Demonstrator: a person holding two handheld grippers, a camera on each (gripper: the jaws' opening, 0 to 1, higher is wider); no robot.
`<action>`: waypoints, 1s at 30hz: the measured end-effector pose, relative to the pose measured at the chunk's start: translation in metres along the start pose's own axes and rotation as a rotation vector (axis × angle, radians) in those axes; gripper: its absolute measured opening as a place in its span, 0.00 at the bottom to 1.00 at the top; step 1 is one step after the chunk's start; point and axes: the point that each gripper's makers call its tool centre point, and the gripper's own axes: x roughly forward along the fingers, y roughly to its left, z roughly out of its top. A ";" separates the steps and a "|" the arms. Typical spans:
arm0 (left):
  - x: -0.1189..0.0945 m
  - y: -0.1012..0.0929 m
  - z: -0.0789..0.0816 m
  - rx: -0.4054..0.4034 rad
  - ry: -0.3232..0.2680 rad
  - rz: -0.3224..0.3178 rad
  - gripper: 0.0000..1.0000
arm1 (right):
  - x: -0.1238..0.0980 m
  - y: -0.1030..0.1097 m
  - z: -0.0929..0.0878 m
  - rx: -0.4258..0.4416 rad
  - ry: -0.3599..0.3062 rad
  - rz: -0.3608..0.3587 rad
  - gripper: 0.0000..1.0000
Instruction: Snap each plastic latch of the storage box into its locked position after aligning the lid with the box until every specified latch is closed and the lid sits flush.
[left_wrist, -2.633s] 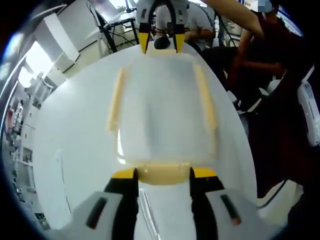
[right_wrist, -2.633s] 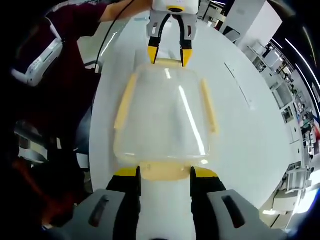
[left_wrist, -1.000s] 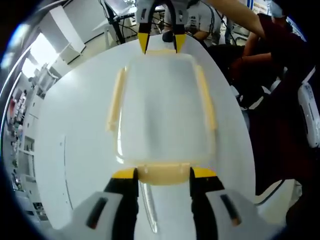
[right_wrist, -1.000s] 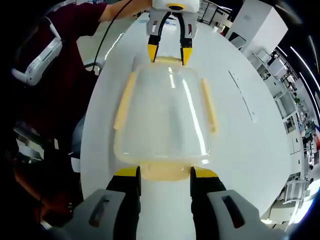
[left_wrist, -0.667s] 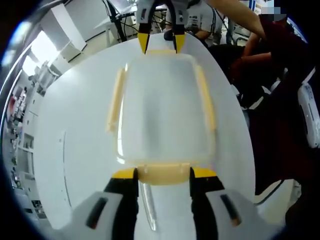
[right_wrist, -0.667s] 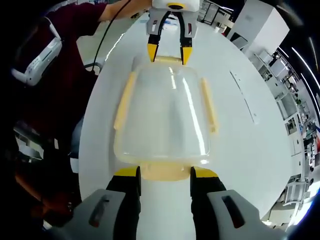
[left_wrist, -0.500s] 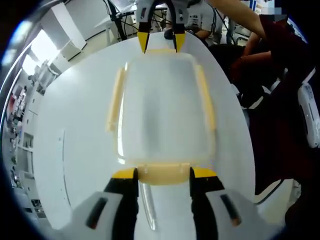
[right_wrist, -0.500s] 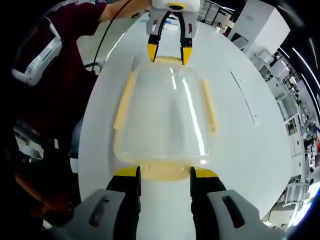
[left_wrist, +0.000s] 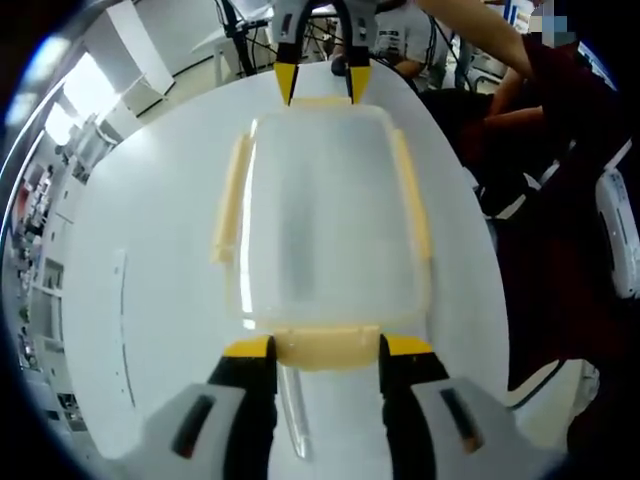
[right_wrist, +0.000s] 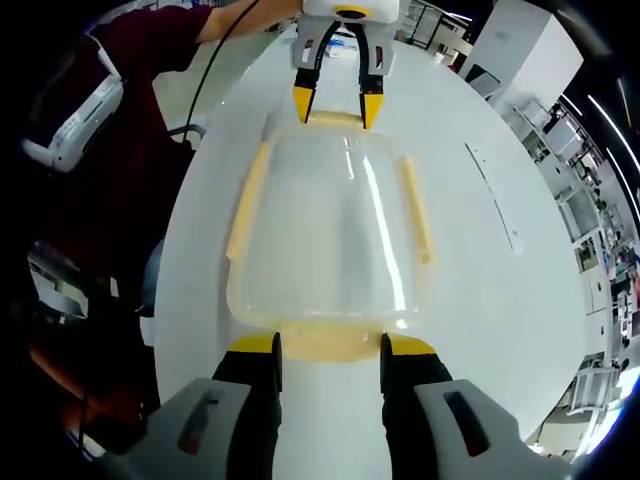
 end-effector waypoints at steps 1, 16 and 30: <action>0.000 0.000 0.000 0.000 0.000 -0.001 0.39 | 0.000 0.000 0.000 0.002 0.001 0.002 0.37; 0.001 0.000 -0.006 -0.025 0.005 -0.022 0.39 | 0.005 -0.001 0.003 0.000 0.005 0.020 0.37; 0.000 0.002 -0.010 -0.038 0.007 -0.030 0.39 | 0.009 -0.004 0.005 0.001 0.010 0.036 0.37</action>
